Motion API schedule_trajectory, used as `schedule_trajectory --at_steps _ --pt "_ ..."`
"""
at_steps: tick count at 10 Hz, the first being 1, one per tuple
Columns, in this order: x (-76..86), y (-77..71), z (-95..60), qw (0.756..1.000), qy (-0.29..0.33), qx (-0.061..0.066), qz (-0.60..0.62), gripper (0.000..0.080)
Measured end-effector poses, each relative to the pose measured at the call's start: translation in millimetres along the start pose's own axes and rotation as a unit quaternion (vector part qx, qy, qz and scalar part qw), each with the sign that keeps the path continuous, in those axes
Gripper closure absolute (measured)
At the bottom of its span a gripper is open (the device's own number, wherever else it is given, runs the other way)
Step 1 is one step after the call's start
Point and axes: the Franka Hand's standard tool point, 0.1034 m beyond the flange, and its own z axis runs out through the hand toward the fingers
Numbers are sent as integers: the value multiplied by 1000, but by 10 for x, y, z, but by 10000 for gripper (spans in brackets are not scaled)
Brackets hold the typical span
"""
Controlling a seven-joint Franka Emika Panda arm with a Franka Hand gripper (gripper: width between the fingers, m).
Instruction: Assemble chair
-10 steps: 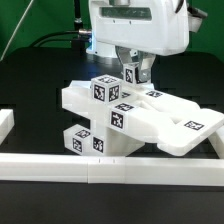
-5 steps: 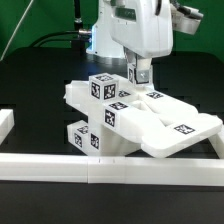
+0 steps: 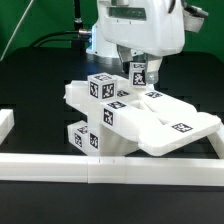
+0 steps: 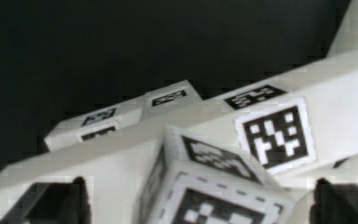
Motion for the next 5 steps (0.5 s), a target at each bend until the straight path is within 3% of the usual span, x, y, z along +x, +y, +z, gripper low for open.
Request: schedule_trajectory --at_steps 3,5 --pt "-2 -1 -2 993 -1 -2 -116 150" --pt "3 -37 -18 969 -4 -14 -246 150"
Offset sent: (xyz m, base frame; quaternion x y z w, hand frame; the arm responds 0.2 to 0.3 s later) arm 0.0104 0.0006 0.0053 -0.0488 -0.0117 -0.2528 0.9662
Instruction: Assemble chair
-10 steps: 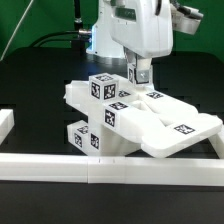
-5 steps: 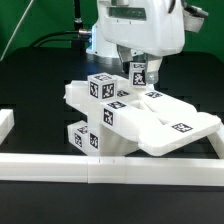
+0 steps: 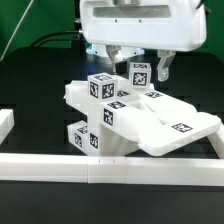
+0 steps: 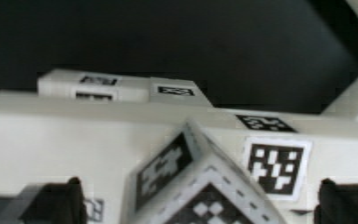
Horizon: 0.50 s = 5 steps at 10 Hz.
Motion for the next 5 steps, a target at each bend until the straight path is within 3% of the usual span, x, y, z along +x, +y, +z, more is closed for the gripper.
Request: schedule_trajectory --at_steps 3,5 --pt "12 -31 17 989 -6 -11 -146 150" --pt "23 -32 23 978 4 -11 -210 150"
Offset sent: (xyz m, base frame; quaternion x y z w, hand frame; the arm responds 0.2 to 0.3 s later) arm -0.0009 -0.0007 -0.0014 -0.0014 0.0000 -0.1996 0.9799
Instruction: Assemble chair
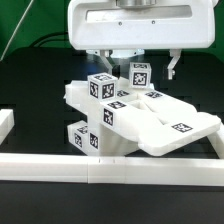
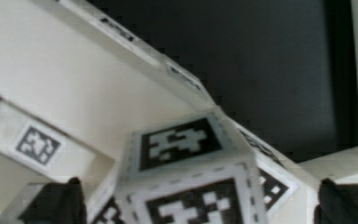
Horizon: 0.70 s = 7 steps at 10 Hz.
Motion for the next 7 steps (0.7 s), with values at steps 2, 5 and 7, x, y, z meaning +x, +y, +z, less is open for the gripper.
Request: schedule_trajectory --at_steps 2,5,7 --pt "-25 33 20 995 13 -6 -94 150" --pt "-24 58 28 987 13 -8 -161 311" --pt "-26 58 31 989 12 -8 -149 459"
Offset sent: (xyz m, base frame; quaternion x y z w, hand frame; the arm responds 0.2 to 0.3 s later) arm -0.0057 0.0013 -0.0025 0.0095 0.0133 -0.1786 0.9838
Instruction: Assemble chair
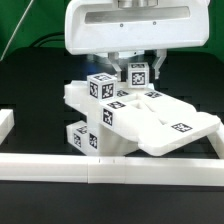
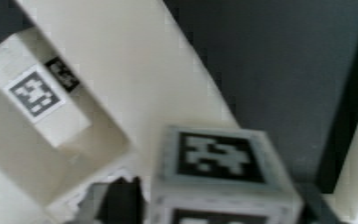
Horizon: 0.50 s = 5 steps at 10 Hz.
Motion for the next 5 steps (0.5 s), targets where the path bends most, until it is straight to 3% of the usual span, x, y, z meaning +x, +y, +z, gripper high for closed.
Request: schedule_trajectory --at_steps 1,5 --pt "-1 1 1 1000 0 0 8 533" --pt "0 0 1 996 0 0 89 533"
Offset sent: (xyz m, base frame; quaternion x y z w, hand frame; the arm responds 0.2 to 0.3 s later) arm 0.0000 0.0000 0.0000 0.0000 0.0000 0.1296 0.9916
